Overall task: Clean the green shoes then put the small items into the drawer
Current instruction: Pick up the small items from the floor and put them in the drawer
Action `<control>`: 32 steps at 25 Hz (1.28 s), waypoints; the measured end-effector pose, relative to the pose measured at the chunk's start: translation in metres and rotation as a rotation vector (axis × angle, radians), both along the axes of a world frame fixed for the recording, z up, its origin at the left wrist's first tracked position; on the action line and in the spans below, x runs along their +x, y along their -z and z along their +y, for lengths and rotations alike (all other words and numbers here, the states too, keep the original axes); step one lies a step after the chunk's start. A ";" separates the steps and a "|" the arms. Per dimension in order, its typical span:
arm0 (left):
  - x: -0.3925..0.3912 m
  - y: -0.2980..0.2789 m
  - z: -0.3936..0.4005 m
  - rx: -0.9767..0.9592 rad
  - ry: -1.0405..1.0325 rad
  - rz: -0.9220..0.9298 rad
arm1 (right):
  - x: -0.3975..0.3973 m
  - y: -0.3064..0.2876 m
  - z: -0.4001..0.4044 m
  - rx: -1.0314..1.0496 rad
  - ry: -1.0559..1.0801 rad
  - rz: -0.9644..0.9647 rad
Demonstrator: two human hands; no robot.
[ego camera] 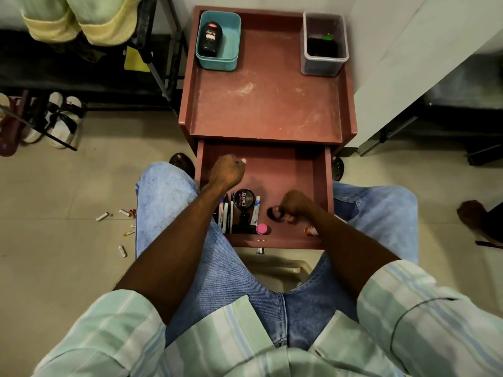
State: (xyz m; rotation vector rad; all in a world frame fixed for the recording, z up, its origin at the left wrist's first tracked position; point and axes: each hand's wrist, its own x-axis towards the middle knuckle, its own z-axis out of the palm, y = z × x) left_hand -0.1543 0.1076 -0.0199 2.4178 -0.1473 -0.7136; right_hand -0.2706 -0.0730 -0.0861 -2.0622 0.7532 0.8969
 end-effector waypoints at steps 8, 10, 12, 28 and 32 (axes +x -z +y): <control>0.006 0.001 -0.011 -0.012 0.017 -0.012 | -0.020 0.043 0.001 -0.119 -0.373 0.172; 0.005 0.002 -0.011 -0.014 0.029 0.001 | -0.018 0.040 0.007 -0.119 -0.389 0.213; 0.004 0.003 -0.011 -0.015 0.036 0.016 | -0.017 0.040 0.012 -0.108 -0.432 0.197; 0.004 0.002 -0.007 -0.008 0.036 0.015 | -0.010 0.077 0.013 -0.195 -0.375 0.120; 0.004 0.002 -0.008 -0.012 0.041 0.021 | 0.002 0.045 0.019 -0.232 -0.284 0.079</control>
